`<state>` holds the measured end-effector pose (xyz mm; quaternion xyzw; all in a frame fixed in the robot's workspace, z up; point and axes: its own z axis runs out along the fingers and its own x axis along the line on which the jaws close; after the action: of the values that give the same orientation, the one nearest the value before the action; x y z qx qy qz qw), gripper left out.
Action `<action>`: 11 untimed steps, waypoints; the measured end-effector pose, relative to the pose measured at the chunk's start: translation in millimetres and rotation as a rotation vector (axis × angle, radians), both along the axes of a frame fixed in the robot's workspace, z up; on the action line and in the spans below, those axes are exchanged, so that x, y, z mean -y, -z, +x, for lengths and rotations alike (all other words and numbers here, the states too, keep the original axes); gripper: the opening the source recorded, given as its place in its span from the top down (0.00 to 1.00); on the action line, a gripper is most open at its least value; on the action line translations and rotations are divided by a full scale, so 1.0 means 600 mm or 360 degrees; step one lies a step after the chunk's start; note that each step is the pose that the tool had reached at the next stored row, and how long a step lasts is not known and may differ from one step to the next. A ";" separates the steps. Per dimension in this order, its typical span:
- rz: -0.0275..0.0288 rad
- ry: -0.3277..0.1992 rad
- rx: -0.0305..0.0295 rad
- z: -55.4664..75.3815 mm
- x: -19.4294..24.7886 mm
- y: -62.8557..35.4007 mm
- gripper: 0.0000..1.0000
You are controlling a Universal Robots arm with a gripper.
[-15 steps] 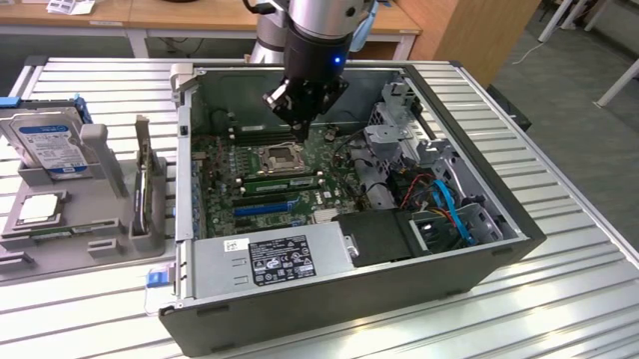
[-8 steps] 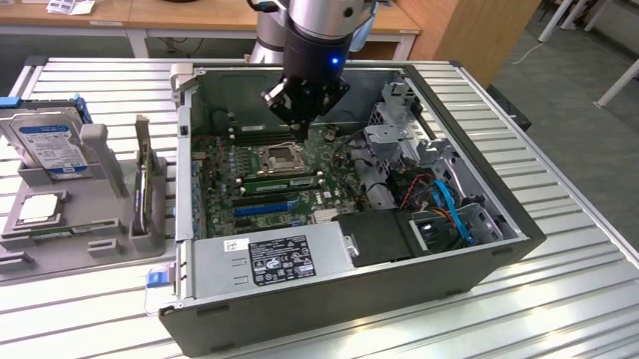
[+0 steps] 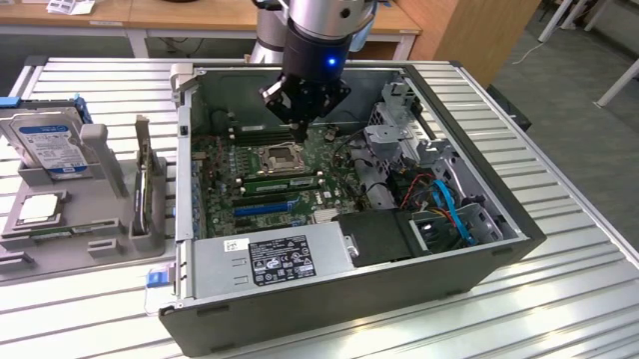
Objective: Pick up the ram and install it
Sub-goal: 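Press down the ram until it locks into place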
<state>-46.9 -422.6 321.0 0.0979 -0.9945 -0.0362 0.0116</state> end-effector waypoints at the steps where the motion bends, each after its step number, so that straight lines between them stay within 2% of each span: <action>1: -0.00005 0.0020 -0.00029 0.000 0.0000 0.000 0.90; 7: -0.00036 0.0137 -0.00207 0.000 0.0000 0.000 0.90; 11: -0.00058 0.0210 -0.00370 0.000 0.0000 0.001 0.90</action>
<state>-46.9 -422.6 320.6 0.0318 -0.9986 -0.0362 0.0209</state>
